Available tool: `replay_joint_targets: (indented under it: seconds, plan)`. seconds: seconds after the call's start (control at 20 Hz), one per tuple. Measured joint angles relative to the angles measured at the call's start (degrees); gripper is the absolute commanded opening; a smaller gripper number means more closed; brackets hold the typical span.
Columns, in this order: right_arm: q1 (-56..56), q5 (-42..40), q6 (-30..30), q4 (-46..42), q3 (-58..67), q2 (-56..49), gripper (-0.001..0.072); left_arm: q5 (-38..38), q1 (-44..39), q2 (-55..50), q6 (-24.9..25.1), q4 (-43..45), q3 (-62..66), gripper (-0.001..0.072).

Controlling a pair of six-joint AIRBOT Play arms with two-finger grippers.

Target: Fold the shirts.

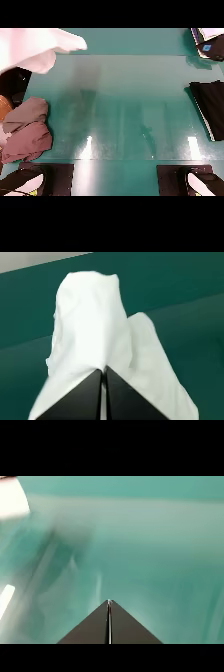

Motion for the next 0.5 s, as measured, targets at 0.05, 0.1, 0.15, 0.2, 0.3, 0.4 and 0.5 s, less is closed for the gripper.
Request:
replay_joint_targets:
  seconds: [0.05,0.1,0.15,0.2,0.3,0.4,0.5]
  plan:
    - [-0.9,-0.5,0.0,0.0,0.0,1.1,0.0021,-0.5,-4.3,-0.5,0.8,-0.5,0.8,0.0019]
    - [-1.8,-0.6,0.0,0.0,0.0,1.9,0.0021,-0.9,-8.4,-1.6,1.5,-0.6,1.3,0.0020]
    - [-2.7,-0.7,0.0,0.0,0.0,2.8,0.0021,-1.3,-12.9,-3.3,2.4,-0.7,1.7,0.0022]
    - [-3.5,-0.7,0.0,0.0,0.0,3.5,0.0021,-1.8,-17.0,-5.2,3.2,-1.0,1.9,0.0023]
    - [-5.1,-0.4,0.0,0.0,0.0,4.8,0.0021,-1.7,-24.1,-9.7,4.6,-1.4,2.3,0.0368]
    - [-6.3,0.2,0.0,0.0,0.0,6.0,0.0021,-1.2,-28.7,-14.1,5.4,-2.0,2.4,0.0457]
    - [-7.6,1.3,0.0,0.0,0.0,6.8,0.0021,-0.9,-30.0,-16.9,5.4,-1.4,2.5,0.0457]
